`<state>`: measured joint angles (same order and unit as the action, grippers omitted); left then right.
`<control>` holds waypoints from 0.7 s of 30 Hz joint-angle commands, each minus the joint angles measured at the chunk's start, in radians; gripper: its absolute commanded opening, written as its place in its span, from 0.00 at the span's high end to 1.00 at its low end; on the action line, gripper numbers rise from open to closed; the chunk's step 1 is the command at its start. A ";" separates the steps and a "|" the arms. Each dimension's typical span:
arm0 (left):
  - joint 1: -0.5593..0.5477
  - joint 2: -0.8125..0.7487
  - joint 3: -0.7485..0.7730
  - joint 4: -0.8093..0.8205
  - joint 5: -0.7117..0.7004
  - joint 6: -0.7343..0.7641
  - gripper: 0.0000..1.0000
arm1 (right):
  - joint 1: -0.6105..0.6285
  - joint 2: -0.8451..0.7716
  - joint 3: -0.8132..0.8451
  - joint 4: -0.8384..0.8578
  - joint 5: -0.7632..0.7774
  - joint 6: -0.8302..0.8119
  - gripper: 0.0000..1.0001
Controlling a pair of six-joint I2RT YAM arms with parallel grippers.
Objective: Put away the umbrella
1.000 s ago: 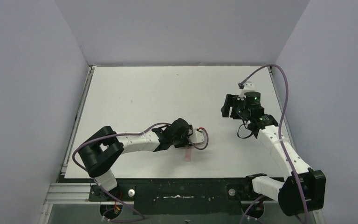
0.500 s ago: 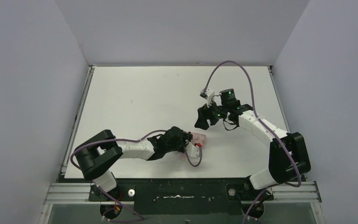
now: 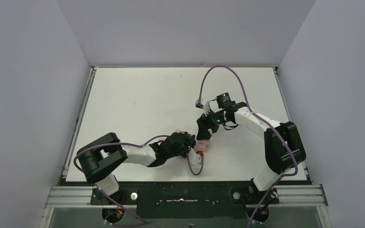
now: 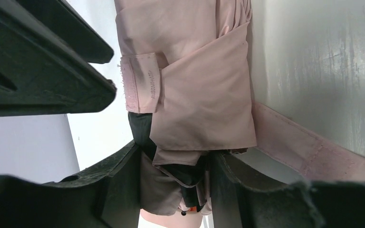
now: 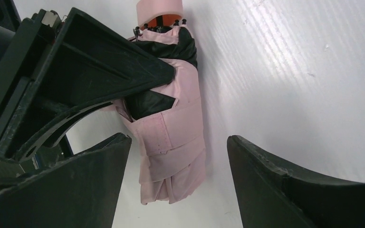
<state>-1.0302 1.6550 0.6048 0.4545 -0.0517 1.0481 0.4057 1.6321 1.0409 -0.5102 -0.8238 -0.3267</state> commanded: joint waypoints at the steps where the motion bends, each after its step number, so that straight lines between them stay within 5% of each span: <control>1: -0.008 0.044 -0.025 -0.070 -0.001 0.033 1.00 | 0.014 0.002 0.036 -0.041 -0.066 -0.055 0.23; 15: -0.007 0.040 -0.025 -0.074 -0.003 0.030 1.00 | 0.068 0.097 0.066 -0.076 -0.018 -0.091 0.27; 18: -0.008 0.041 -0.025 -0.068 -0.003 0.023 1.00 | 0.080 0.125 0.073 -0.071 0.005 -0.085 0.36; 21: -0.008 0.038 -0.026 -0.054 -0.006 0.008 1.00 | 0.093 0.123 0.058 -0.046 0.073 -0.079 0.57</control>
<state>-1.0336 1.6615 0.6044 0.4641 -0.0566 1.0626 0.4767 1.7653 1.0775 -0.5835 -0.8143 -0.4007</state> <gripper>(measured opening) 0.416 0.546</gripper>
